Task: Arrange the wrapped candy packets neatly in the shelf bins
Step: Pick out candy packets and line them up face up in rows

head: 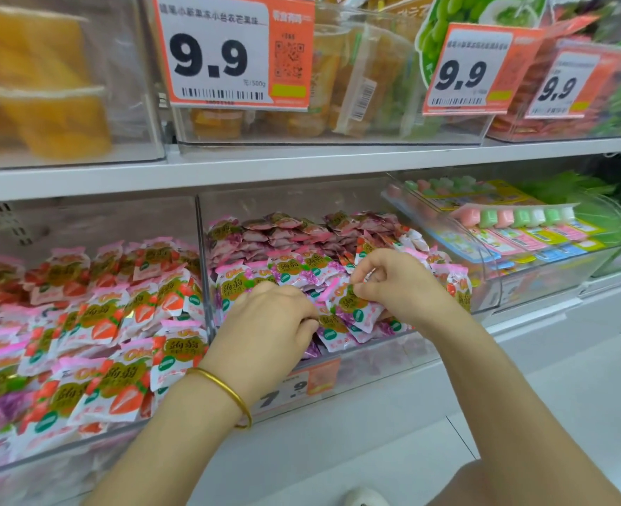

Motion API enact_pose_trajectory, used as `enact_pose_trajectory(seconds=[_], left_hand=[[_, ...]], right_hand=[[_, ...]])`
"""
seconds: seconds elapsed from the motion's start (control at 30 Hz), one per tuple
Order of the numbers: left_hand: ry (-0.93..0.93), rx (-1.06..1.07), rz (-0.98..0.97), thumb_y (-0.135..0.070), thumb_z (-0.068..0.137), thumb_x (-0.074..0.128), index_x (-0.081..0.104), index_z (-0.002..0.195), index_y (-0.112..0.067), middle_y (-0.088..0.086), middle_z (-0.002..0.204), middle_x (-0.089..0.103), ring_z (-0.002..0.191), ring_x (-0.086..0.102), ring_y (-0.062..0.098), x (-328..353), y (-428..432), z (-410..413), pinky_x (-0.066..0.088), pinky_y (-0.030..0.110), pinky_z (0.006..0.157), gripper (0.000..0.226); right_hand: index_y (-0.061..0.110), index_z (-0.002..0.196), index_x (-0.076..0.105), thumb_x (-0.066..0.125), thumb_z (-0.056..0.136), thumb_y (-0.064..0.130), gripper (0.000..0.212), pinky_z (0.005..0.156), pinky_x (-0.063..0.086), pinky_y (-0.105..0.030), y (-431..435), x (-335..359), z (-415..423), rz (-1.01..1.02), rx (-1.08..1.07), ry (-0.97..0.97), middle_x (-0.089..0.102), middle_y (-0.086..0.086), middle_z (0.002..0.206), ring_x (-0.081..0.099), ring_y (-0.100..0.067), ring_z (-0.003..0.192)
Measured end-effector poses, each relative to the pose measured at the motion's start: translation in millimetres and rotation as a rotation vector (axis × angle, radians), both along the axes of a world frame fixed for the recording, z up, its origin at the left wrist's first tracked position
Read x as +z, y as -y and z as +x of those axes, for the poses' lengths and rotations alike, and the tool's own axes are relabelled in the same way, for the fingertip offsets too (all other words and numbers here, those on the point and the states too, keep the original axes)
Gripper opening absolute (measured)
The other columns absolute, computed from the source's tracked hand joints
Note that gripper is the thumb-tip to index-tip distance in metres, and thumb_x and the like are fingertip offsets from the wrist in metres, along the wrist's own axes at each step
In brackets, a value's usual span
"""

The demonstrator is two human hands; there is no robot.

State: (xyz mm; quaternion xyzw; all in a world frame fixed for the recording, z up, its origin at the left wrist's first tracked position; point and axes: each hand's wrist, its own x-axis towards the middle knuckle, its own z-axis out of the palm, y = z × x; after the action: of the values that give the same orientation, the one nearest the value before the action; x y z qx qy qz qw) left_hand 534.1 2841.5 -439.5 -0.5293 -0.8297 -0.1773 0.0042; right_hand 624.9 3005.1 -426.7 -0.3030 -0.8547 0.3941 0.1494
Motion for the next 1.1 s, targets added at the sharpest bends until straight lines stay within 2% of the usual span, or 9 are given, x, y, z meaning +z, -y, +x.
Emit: enact_pose_trajectory(seconds=[0.1,0.2,0.3,0.53,0.67,0.77,0.87,1.0,1.1], left_hand=[[-0.139,0.017,-0.030,-0.030,0.096,0.040,0.063,0.109,-0.023,-0.008,0.113,0.057,0.110,0.044,0.018,5.5,2.8,2.7,0.036,0.035,0.098,0.028],[-0.321,0.076,0.054,-0.022,0.087,0.057,0.070,0.090,-0.019,-0.004,0.099,0.065,0.099,0.056,0.024,16.3,11.6,0.7,0.045,0.039,0.087,0.014],[-0.347,0.180,0.167,-0.019,0.075,0.064,0.073,0.077,-0.016,0.001,0.090,0.069,0.091,0.062,0.028,16.8,22.1,-15.7,0.050,0.041,0.079,0.010],[-0.078,0.303,0.346,-0.031,0.085,0.044,0.066,0.110,-0.015,0.002,0.118,0.061,0.116,0.048,0.026,13.9,41.4,-37.7,0.035,0.038,0.100,0.037],[-0.064,0.345,0.369,-0.021,0.089,0.050,0.066,0.109,-0.017,-0.001,0.115,0.062,0.112,0.051,0.023,16.6,64.2,-55.6,0.035,0.035,0.099,0.025],[-0.078,0.406,0.377,-0.012,0.085,0.052,0.069,0.102,-0.015,0.003,0.108,0.066,0.105,0.057,0.026,24.0,97.9,-74.2,0.040,0.034,0.095,0.024],[-0.076,0.492,0.366,-0.005,0.085,0.054,0.069,0.104,-0.013,0.005,0.110,0.065,0.105,0.057,0.024,30.7,138.0,-85.4,0.039,0.030,0.095,0.025],[-0.047,0.521,0.283,-0.007,0.087,0.054,0.069,0.104,-0.014,0.002,0.110,0.065,0.107,0.056,0.020,26.4,181.6,-89.2,0.035,0.024,0.091,0.023],[-0.033,0.546,0.226,-0.010,0.087,0.056,0.069,0.105,-0.016,0.003,0.115,0.064,0.112,0.053,0.021,23.9,204.9,-90.5,0.032,0.023,0.092,0.023]], right_hand=[[0.015,0.080,0.062,0.062,0.087,0.006,0.011,0.055,0.043,-0.025,3.6,6.8,-6.4,-0.035,-0.035,-0.169,0.049,0.003,0.061,0.048,-0.012,0.057],[0.015,0.077,0.063,0.064,0.086,0.007,0.012,0.061,0.051,-0.033,11.3,7.9,-29.7,-0.140,-0.104,-0.329,0.055,0.005,0.064,0.054,-0.013,0.061],[0.016,0.079,0.061,0.065,0.085,0.011,0.009,0.073,0.055,-0.040,22.8,5.3,-62.7,-0.141,-0.133,-0.372,0.059,0.003,0.072,0.060,-0.018,0.072],[0.017,0.081,0.067,0.072,0.080,0.030,0.013,0.085,0.050,-0.041,38.5,-14.7,-90.5,0.376,-0.051,0.059,0.069,-0.003,0.089,0.055,-0.031,0.108],[0.019,0.091,0.068,0.070,0.081,0.024,0.011,0.087,0.050,-0.040,42.3,-2.6,-85.4,0.348,-0.032,-0.084,0.060,0.008,0.076,0.060,-0.023,0.093],[0.017,0.093,0.067,0.065,0.084,0.015,0.010,0.078,0.049,-0.028,66.1,12.1,-80.7,0.270,0.023,-0.240,0.056,0.012,0.071,0.055,-0.007,0.073],[0.019,0.088,0.065,0.064,0.083,0.006,0.014,0.069,0.044,-0.014,108.4,25.0,-79.9,0.198,0.197,-0.325,0.059,0.008,0.075,0.052,-0.004,0.069],[0.020,0.092,0.066,0.063,0.085,0.005,0.017,0.064,0.042,-0.006,158.8,33.7,-86.3,0.171,0.513,-0.241,0.060,0.009,0.079,0.053,-0.002,0.068],[0.022,0.095,0.066,0.061,0.085,0.006,0.019,0.070,0.043,-0.012,183.7,29.5,-96.1,0.291,0.605,-0.172,0.063,0.005,0.083,0.056,-0.006,0.074]])
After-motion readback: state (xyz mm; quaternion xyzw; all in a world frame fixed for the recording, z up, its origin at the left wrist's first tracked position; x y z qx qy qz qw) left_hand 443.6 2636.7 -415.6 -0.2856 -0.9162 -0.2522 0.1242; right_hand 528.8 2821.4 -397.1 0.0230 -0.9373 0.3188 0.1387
